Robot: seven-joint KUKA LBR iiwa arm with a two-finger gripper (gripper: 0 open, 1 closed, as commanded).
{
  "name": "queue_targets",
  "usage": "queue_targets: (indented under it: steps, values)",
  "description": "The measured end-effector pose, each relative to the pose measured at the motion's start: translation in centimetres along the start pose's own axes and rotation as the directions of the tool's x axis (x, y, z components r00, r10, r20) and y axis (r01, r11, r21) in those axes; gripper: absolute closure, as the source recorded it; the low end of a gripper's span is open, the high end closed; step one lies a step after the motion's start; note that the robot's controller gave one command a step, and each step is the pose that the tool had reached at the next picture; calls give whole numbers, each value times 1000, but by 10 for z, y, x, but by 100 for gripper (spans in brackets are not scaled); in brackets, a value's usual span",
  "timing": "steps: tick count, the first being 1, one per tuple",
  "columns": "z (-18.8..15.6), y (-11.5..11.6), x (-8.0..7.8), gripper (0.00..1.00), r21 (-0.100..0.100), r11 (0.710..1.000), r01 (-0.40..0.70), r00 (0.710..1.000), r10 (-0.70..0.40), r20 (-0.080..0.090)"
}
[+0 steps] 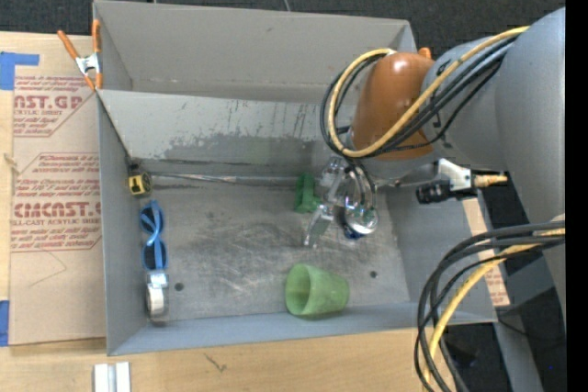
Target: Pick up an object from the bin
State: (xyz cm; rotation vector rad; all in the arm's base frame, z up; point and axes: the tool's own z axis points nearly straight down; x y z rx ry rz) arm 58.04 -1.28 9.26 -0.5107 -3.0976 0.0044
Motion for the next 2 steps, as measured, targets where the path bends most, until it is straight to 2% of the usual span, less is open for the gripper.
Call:
queue_targets:
  steps: [1,2]
  values:
    - [-4,5,-2,100,-6,1000,4,1000,-4,12]
    - [-147,6,-10,100,-7,1000,-23,1000,23,11]
